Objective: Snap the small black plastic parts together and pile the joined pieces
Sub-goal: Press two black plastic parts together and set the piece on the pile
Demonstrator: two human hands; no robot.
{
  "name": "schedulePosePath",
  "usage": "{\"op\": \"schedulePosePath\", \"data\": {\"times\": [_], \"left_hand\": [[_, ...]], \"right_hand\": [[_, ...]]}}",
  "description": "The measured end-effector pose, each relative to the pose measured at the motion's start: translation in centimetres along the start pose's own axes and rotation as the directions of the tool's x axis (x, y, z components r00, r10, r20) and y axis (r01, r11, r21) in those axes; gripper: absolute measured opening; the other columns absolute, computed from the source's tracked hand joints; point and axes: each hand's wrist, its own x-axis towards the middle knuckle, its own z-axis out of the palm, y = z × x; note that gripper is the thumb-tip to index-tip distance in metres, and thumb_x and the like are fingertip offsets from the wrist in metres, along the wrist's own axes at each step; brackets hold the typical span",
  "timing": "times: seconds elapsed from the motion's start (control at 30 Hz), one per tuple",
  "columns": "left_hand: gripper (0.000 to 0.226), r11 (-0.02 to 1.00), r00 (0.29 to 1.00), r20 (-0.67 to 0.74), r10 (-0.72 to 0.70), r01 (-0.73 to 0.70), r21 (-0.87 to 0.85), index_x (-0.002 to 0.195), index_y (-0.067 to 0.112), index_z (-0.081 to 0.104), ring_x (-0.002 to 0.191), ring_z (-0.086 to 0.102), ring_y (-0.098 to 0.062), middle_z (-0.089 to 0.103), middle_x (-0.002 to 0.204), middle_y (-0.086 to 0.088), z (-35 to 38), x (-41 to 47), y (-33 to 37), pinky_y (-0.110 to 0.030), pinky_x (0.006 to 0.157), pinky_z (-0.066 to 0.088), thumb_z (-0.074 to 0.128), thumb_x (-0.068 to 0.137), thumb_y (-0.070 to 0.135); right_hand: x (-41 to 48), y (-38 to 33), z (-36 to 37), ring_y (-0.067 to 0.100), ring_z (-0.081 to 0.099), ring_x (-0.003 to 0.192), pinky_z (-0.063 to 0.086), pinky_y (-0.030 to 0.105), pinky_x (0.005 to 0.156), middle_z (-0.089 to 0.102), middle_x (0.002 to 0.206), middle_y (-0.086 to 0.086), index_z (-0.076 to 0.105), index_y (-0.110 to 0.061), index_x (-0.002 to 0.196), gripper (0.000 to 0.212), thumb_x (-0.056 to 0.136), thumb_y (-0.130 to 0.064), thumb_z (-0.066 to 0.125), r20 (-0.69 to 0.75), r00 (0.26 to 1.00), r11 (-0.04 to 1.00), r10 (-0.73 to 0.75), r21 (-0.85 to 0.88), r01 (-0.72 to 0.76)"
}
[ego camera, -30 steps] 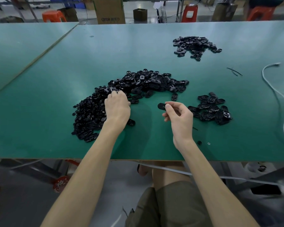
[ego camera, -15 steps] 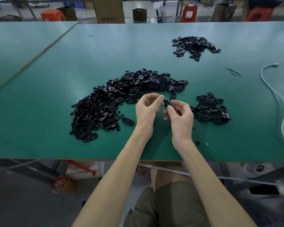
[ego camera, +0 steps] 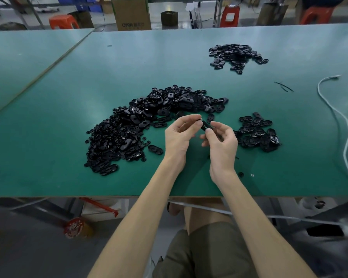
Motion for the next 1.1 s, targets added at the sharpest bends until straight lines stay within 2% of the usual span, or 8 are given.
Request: {"op": "schedulePosePath", "data": {"times": [0.2,0.33,0.5,0.7,0.83,1.0,1.1], "left_hand": [[0.015,1.0,1.0,-0.013,0.002,-0.002,0.006,0.097,0.016,0.076,0.073,0.062,-0.005,0.073,0.083,0.006,-0.09,0.01,-0.21,-0.02,0.076,0.052,0.08,0.087,0.005],[0.014,1.0,1.0,0.013,0.024,-0.024,0.02,0.094,0.014,0.078,0.074,0.063,-0.005,0.074,0.085,0.005,-0.13,-0.03,-0.27,-0.018,0.074,0.051,0.078,0.087,0.002],[0.016,0.999,0.999,0.028,0.028,-0.029,0.031,0.098,0.012,0.077,0.089,0.069,-0.016,0.077,0.093,-0.005,-0.16,-0.09,-0.43,-0.025,0.085,0.054,0.079,0.087,0.002],[0.015,0.998,0.998,0.042,0.046,-0.048,0.037,0.1,0.008,0.075,0.093,0.071,-0.018,0.077,0.096,-0.009,-0.14,-0.16,-0.55,-0.026,0.087,0.055,0.077,0.088,-0.001],[0.013,0.996,0.996,0.056,0.076,-0.079,0.052,0.096,0.005,0.076,0.091,0.07,-0.013,0.076,0.095,-0.005,-0.09,-0.14,-0.49,-0.025,0.086,0.053,0.074,0.088,-0.004],[0.014,0.995,0.996,0.048,0.08,-0.083,0.058,0.094,0.01,0.076,0.081,0.066,-0.006,0.075,0.09,0.003,-0.15,-0.17,-0.42,-0.019,0.077,0.051,0.072,0.091,-0.003],[0.01,0.995,0.996,0.028,0.081,-0.083,0.053,0.096,0.01,0.073,0.079,0.064,-0.01,0.074,0.094,-0.003,-0.13,-0.05,-0.41,-0.024,0.076,0.051,0.071,0.093,0.0]], "right_hand": [[-0.1,-0.18,0.03,0.006,0.072,0.077,0.054,0.018,0.065,0.07,0.103,0.008,0.066,-0.006,0.114,0.017,0.099,0.0,0.064,-0.015,1.0,1.0,-0.005,0.014,0.006],[-0.16,-0.21,0.04,0.009,0.074,0.081,0.054,0.019,0.065,0.073,0.104,0.012,0.067,-0.009,0.109,0.014,0.099,0.001,0.064,-0.011,1.0,1.0,-0.016,0.018,0.016],[-0.1,-0.17,0.09,0.009,0.073,0.078,0.055,0.02,0.069,0.071,0.101,0.007,0.064,-0.008,0.106,0.011,0.098,0.0,0.065,-0.037,0.999,0.999,-0.014,0.044,0.015],[-0.08,-0.05,0.04,0.013,0.067,0.086,0.056,0.023,0.076,0.068,0.1,0.008,0.065,-0.008,0.101,0.011,0.095,-0.001,0.071,-0.043,0.998,0.997,-0.037,0.062,0.039],[-0.13,-0.14,-0.06,0.006,0.067,0.08,0.056,0.025,0.079,0.07,0.095,0.001,0.066,-0.011,0.1,0.012,0.095,-0.001,0.071,0.005,0.999,0.997,-0.052,0.054,0.052],[-0.28,-0.38,0.09,0.01,0.067,0.086,0.056,0.022,0.075,0.07,0.096,0.002,0.067,-0.012,0.1,0.011,0.096,-0.002,0.071,0.013,1.0,0.998,-0.026,0.061,0.025],[-0.28,-0.43,0.15,0.011,0.067,0.084,0.056,0.023,0.075,0.069,0.097,0.004,0.066,-0.01,0.101,0.01,0.096,-0.002,0.07,-0.016,1.0,0.998,-0.013,0.06,0.013]]}}
